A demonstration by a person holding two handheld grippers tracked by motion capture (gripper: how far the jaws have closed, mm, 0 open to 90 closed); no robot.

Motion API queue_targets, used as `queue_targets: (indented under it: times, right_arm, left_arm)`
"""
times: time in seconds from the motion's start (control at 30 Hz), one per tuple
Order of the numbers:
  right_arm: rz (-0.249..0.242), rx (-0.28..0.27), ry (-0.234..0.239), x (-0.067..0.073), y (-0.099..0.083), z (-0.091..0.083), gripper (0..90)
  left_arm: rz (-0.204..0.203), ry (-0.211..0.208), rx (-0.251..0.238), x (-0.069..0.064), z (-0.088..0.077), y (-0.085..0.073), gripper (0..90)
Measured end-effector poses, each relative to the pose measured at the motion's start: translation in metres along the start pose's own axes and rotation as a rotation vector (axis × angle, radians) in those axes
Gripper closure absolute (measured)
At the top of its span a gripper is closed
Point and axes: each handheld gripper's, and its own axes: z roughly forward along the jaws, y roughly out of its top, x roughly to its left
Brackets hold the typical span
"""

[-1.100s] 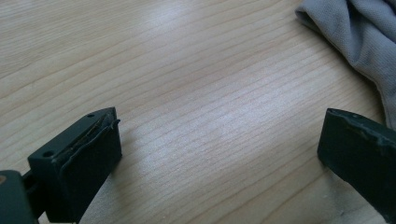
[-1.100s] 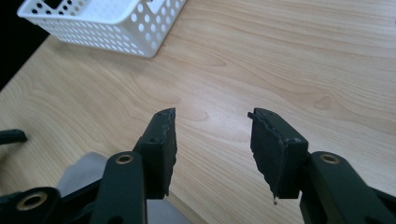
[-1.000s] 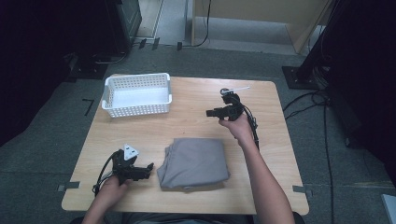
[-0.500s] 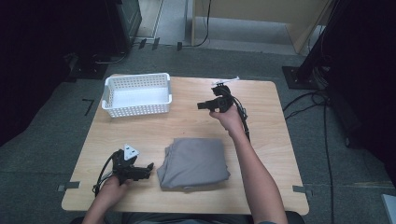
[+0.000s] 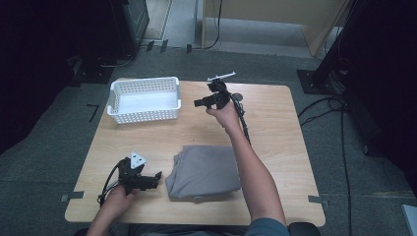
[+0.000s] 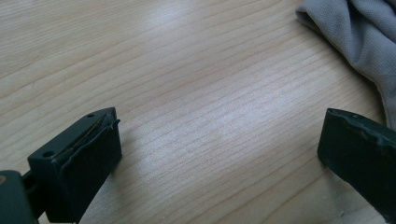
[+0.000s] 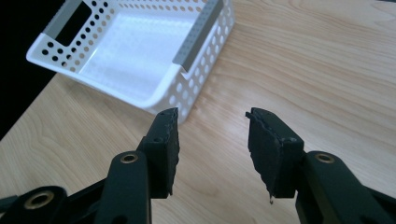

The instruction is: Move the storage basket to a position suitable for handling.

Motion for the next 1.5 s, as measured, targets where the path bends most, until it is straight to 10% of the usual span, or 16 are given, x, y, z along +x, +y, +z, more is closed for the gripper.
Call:
queue_targets:
  times: [0.7,1.03,1.5]
  right_arm:
    - [0.053,0.017,0.029,0.015,0.043,0.064,54.8]
    - [0.073,0.074,-0.038,0.021,0.053,0.097,61.8]
    - [0.113,0.096,-0.136,0.018,0.05,0.085,77.2]
  left_arm:
    - [-0.009,0.009,-0.003,-0.001,0.001,0.0,0.0]
    - [-0.009,0.008,-0.003,-0.001,0.001,0.0,0.0]
    - [-0.008,0.009,-0.003,-0.001,0.001,0.0,0.0]
